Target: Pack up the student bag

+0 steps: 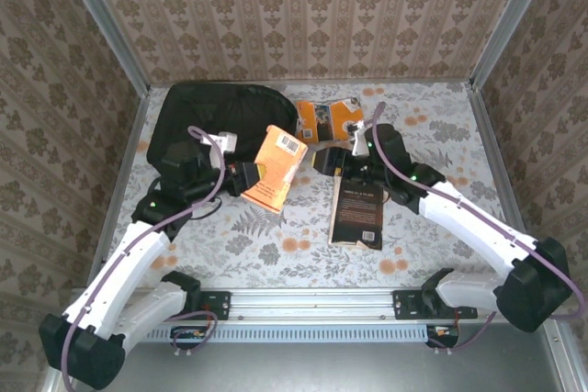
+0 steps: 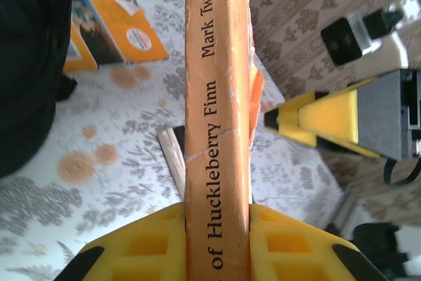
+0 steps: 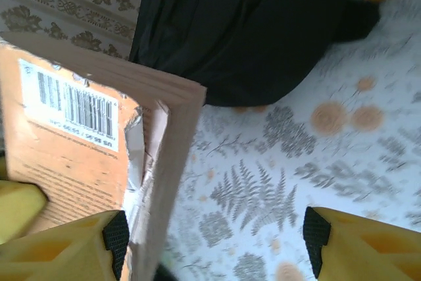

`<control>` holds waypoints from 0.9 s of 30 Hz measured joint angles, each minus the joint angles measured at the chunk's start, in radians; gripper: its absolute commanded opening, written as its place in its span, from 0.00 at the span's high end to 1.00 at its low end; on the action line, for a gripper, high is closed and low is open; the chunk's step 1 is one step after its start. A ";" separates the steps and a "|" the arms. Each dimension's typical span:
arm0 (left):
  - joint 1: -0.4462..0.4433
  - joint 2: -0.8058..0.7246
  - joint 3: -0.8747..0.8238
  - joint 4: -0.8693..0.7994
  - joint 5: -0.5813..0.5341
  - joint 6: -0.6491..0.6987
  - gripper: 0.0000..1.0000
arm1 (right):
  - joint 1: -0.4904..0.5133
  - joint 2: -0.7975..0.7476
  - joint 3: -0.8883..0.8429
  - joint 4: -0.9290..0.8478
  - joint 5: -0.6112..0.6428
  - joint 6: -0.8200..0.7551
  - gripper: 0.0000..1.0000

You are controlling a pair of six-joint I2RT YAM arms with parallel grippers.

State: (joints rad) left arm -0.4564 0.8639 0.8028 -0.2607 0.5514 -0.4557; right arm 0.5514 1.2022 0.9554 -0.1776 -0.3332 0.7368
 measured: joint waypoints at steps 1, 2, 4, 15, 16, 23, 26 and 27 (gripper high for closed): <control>-0.023 -0.010 0.003 -0.014 -0.022 0.072 0.95 | -0.003 -0.019 -0.005 0.001 0.006 -0.053 0.24; -0.049 -0.021 0.003 -0.029 -0.043 0.143 0.96 | -0.003 -0.040 -0.014 0.002 0.011 -0.101 0.24; -0.100 -0.038 0.003 -0.062 -0.079 0.270 1.00 | -0.003 -0.081 -0.031 0.002 0.013 -0.180 0.24; -0.166 -0.063 0.072 -0.192 -0.025 0.750 1.00 | -0.003 -0.213 -0.045 0.016 -0.184 -0.594 0.18; -0.166 -0.067 0.072 -0.193 -0.002 0.768 1.00 | -0.003 -0.213 -0.049 0.014 -0.222 -0.632 0.18; -0.166 -0.097 0.067 -0.197 0.142 0.840 1.00 | 0.016 -0.248 -0.096 0.013 -0.364 -0.805 0.14; -0.166 -0.112 0.065 -0.197 0.191 0.853 1.00 | 0.039 -0.251 -0.098 0.013 -0.391 -0.848 0.14; -0.166 -0.115 0.065 -0.197 0.209 0.858 1.00 | 0.050 -0.251 -0.098 0.013 -0.396 -0.861 0.14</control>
State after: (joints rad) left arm -0.6224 0.7490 0.8677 -0.4580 0.7601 0.4019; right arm 0.6014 0.9508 0.8570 -0.1646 -0.7292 -0.1242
